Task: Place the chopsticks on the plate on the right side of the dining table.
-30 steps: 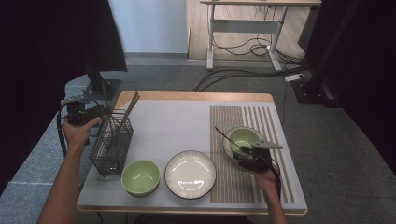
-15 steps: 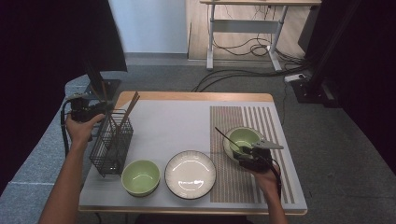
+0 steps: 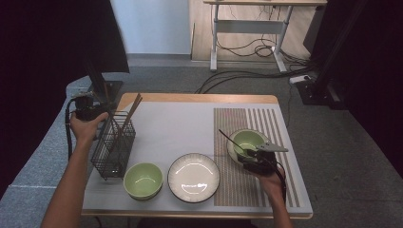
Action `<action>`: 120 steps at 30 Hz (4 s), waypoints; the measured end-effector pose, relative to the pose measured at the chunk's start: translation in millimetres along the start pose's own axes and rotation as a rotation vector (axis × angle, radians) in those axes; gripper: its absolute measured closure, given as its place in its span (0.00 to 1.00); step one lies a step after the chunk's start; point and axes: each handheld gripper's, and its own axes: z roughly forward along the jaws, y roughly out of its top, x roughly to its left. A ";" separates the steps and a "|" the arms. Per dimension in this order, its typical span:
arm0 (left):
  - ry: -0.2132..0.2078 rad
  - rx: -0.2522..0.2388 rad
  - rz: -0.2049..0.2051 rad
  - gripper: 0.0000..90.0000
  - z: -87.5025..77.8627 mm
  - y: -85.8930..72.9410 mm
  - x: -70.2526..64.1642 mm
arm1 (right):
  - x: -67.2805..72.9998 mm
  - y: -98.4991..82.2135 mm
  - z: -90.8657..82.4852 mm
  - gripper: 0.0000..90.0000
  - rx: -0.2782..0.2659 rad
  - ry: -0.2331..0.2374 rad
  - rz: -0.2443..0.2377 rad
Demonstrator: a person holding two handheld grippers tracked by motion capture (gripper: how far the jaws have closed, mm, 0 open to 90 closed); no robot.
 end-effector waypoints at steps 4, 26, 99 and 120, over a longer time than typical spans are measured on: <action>0.000 0.004 -0.005 0.75 1.7 0.2 0.2 | -0.3 -0.3 0.2 0.52 -0.001 -0.001 0.000; -0.003 -0.089 0.023 0.94 -19.6 -1.9 -4.8 | -2.3 -0.2 -1.6 0.52 -0.013 -0.006 0.006; -0.183 -0.384 0.080 0.94 -114.2 35.1 -74.9 | -0.8 3.7 2.4 0.51 -0.017 0.018 -0.002; -0.235 -0.348 0.145 0.94 -111.8 18.2 -107.6 | 2.8 9.8 -1.6 0.51 -0.043 0.028 -0.014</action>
